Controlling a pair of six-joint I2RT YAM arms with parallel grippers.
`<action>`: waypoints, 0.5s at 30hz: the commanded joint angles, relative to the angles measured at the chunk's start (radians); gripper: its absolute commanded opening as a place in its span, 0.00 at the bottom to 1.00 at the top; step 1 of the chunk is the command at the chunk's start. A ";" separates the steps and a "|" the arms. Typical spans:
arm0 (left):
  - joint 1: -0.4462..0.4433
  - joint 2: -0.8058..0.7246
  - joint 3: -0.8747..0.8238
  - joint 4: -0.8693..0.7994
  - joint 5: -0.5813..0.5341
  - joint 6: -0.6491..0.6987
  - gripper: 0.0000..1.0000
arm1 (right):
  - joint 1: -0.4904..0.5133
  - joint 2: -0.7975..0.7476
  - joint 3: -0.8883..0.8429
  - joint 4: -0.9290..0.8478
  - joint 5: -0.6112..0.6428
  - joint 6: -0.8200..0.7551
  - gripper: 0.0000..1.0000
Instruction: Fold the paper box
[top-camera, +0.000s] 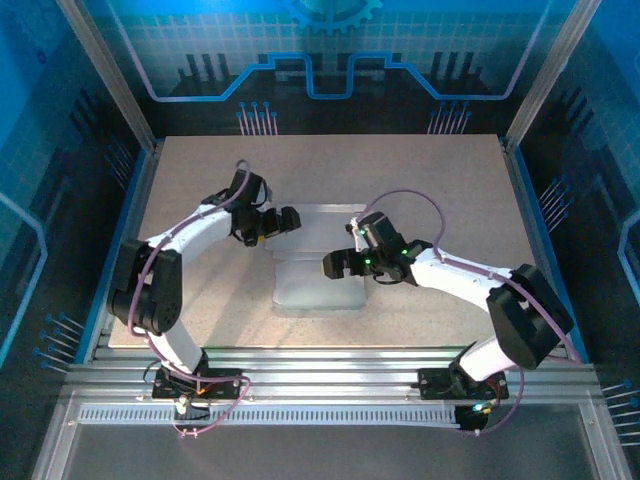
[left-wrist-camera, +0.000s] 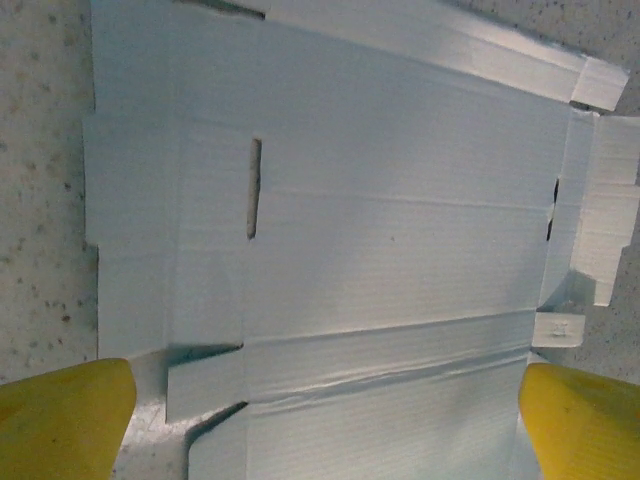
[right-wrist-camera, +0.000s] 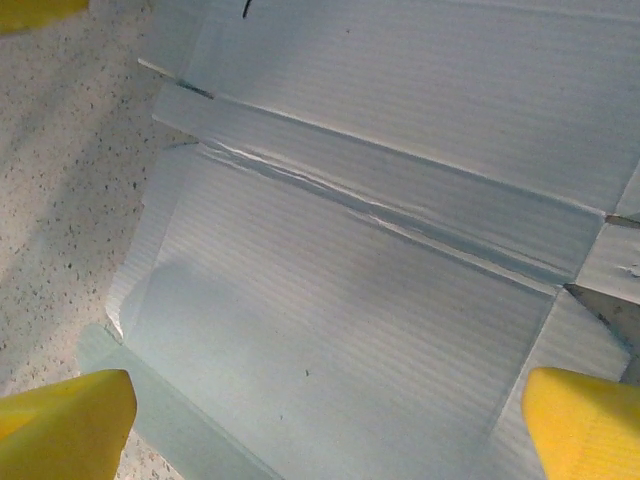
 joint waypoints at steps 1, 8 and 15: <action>0.025 0.051 0.081 -0.091 -0.010 0.069 0.99 | 0.005 0.042 0.028 0.020 -0.028 -0.022 1.00; 0.082 0.134 0.183 -0.147 0.026 0.118 0.99 | 0.021 0.063 0.005 0.068 -0.060 0.000 1.00; 0.136 0.259 0.333 -0.236 0.057 0.200 0.91 | 0.029 0.077 0.000 0.097 -0.071 0.029 1.00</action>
